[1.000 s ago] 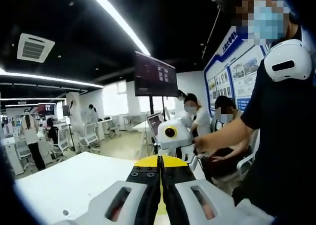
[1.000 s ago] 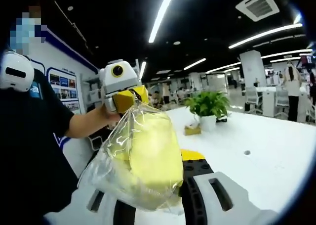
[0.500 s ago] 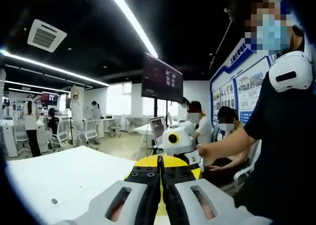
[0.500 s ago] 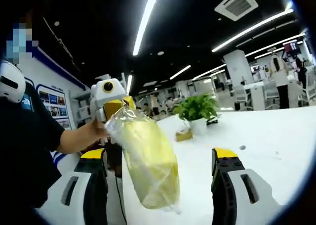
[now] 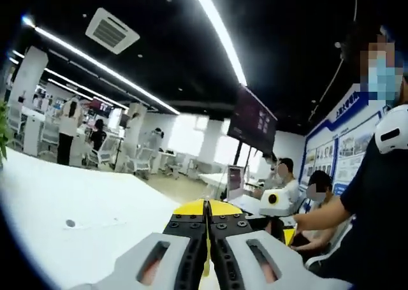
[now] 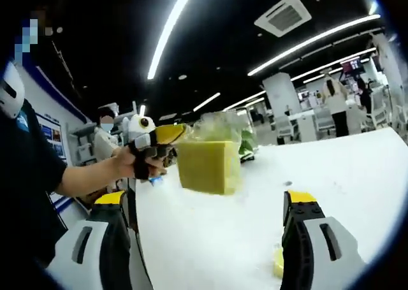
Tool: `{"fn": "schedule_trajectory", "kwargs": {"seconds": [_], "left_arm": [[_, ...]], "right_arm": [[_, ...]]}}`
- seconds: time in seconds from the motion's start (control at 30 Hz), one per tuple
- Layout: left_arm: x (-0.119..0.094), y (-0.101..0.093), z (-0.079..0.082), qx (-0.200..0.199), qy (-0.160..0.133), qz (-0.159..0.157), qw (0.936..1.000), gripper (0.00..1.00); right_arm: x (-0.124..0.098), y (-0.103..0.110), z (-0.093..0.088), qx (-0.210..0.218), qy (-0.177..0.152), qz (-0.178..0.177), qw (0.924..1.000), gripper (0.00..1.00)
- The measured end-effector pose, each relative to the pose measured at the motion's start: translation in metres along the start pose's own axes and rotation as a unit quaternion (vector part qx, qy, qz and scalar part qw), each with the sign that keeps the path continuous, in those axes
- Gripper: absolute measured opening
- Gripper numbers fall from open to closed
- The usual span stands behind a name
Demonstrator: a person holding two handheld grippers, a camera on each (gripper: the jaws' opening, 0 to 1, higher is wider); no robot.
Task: Compare the silicone blocks by pressing each to a similar depth, holding the contact briefly, and releasing to observe deformation and rebound differences across the visible hardness samples.
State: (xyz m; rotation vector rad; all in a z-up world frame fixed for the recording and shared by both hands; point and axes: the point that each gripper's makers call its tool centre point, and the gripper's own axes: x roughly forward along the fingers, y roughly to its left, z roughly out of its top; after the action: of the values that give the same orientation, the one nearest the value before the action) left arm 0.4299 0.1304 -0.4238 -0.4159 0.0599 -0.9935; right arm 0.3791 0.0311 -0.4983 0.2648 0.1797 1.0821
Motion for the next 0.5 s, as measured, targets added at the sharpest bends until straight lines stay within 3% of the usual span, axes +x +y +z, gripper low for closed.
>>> {"fn": "schedule_trajectory", "kwargs": {"seconds": [0.1,0.13,0.27,0.4,0.5], "left_arm": [[-0.002,0.018,-0.015,-0.009,0.022,0.018,0.9996,0.0],[-0.004,0.029,-0.023,-0.006,0.037,0.039,0.9985,0.0],[-0.005,0.047,-0.046,-0.027,0.072,0.059,0.9953,0.0],[-0.01,0.069,-0.074,-0.049,0.102,0.095,0.989,0.0],[-0.015,0.083,-0.104,-0.103,0.128,0.111,0.9802,0.0]], "right_arm": [[-0.015,0.004,-0.012,-0.007,0.025,-0.005,0.9996,0.89],[-0.019,0.004,-0.015,-0.016,0.031,-0.009,0.9994,0.9],[-0.038,0.007,-0.025,-0.03,0.035,-0.021,0.9987,0.93],[-0.056,0.008,-0.036,-0.022,0.037,-0.034,0.9985,0.92],[-0.067,0.01,-0.044,-0.007,0.036,-0.045,0.9983,0.91]]}}
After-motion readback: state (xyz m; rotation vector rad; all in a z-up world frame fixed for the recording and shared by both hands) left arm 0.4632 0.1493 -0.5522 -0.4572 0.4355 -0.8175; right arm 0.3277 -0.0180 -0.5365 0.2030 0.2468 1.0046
